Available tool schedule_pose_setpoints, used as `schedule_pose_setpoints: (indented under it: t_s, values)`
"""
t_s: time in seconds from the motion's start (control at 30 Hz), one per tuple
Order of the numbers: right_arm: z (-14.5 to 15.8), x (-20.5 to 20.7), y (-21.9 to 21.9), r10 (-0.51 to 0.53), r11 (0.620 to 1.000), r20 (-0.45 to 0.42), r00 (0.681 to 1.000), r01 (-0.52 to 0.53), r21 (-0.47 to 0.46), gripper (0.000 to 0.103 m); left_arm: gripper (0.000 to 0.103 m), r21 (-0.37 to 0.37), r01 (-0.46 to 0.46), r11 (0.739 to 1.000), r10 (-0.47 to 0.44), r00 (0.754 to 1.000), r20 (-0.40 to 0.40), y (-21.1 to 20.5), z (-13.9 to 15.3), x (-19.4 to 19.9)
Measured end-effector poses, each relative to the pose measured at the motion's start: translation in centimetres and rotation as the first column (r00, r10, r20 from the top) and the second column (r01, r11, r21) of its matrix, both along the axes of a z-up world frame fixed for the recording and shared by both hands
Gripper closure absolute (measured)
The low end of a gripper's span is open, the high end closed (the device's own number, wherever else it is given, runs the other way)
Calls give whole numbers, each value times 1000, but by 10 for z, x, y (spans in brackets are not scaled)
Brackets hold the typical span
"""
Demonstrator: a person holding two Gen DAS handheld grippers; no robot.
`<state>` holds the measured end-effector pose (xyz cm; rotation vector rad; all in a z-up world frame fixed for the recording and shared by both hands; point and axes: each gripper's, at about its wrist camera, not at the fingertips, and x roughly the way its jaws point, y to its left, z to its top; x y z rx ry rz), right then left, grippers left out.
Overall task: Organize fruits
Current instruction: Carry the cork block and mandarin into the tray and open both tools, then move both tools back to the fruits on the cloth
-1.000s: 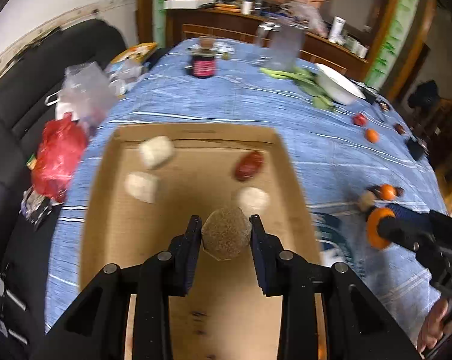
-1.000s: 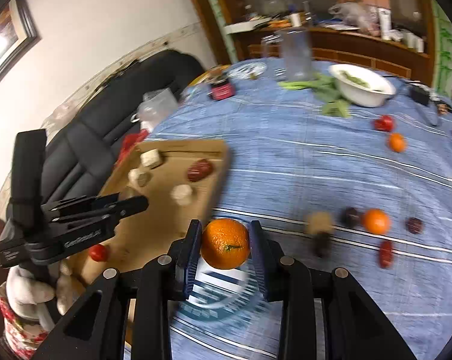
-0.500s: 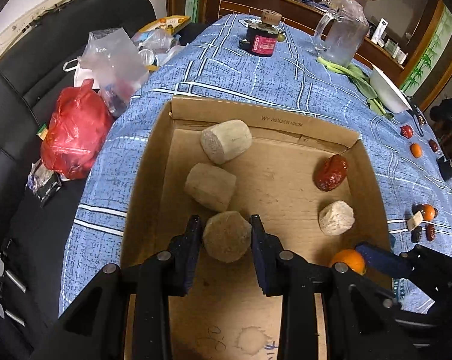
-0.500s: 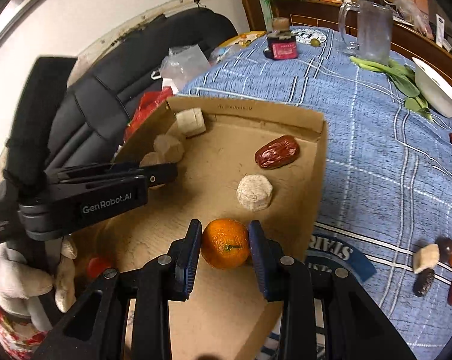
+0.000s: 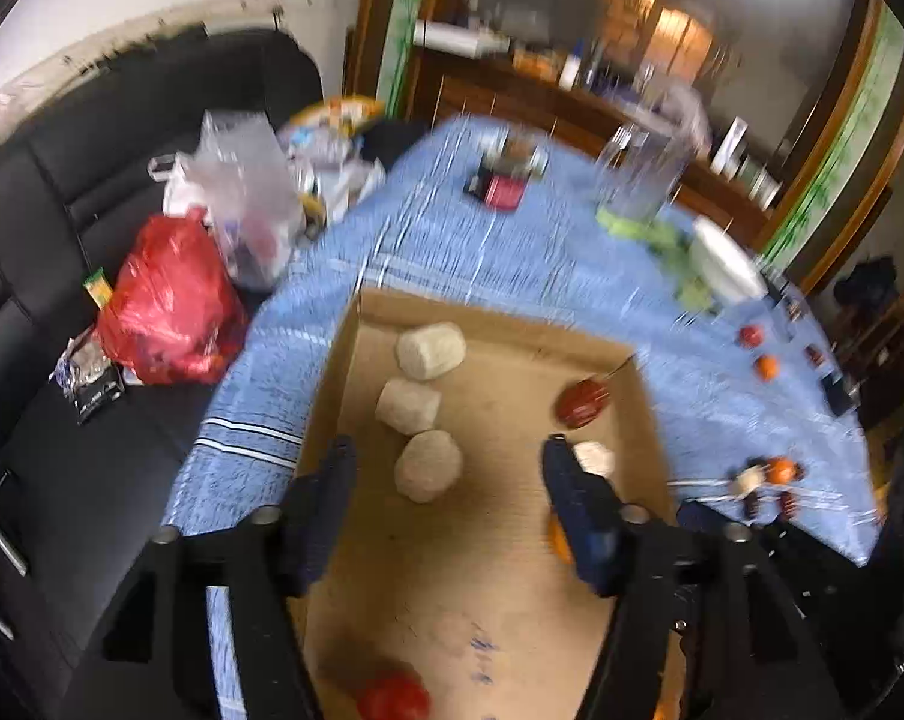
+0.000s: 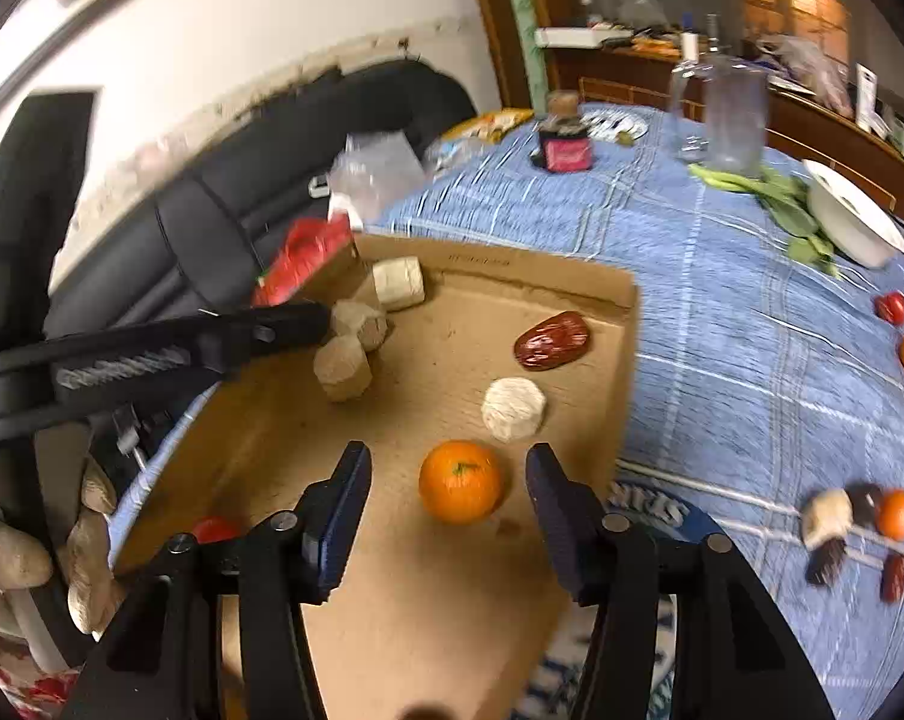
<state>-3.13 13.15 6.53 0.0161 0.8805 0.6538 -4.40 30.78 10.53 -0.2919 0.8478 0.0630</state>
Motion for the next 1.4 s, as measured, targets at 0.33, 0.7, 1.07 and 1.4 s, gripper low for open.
schedule_pose_setpoints:
  t_s: [0.33,0.7,1.07,1.4]
  values:
    - [17,-82,-133,-359,933,174,917,346,97,19,16,-115,88,989,-62,975,215,-68,35,-100]
    - [20,-128,-259,-620,774,54,783,598,210,10,16,3,186,983,-183,964,194,-145,36,-135]
    - [-12,-118,-270,-605,785,0,796,597,169,10,16,13,255,967,-255,963,86,-181,-11,-108]
    - [-19,-83,-260,-538,837,-12,843,536,111,11,16,0,302,953,-301,953,33,-215,-31,-51]
